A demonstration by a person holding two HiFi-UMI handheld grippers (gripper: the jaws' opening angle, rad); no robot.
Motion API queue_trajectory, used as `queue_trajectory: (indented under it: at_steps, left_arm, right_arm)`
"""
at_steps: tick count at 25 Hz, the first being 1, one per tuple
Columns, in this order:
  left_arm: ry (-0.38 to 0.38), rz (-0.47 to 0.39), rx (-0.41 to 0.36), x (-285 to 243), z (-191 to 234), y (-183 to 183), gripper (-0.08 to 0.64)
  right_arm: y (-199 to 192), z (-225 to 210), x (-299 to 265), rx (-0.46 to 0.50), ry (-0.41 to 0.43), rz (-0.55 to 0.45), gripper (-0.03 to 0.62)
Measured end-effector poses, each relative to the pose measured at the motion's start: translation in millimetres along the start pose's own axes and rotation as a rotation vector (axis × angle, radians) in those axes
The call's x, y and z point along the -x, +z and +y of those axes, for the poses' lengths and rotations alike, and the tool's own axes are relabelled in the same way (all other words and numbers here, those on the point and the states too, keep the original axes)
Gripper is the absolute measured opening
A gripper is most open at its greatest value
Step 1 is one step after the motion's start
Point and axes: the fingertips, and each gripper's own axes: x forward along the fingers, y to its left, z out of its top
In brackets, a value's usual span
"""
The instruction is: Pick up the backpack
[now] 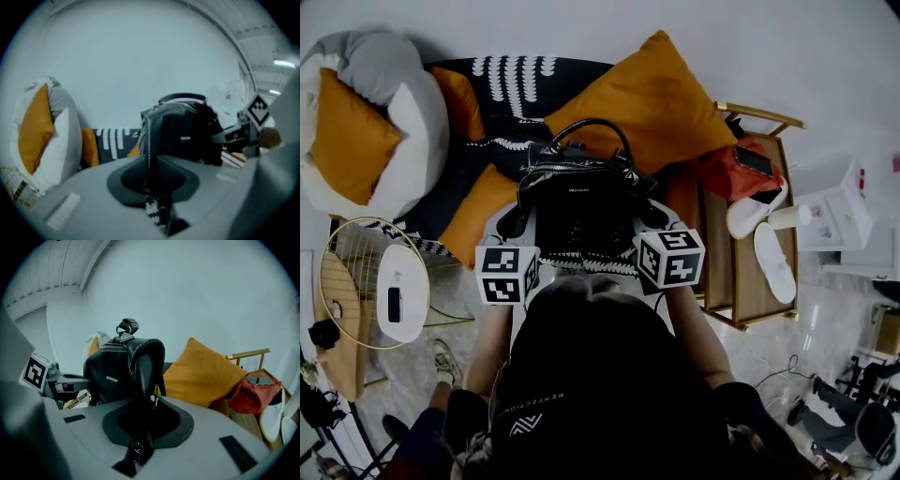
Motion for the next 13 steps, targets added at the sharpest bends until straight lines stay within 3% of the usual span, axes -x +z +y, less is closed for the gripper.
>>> queue_trajectory:
  at_steps: [13]
  left_arm:
    - [-0.008,0.003,-0.010,-0.6,-3.0,1.1,0.063]
  right_arm:
    - [-3.1,-2.3,1.6,-0.009,-0.003,0.008,0.038]
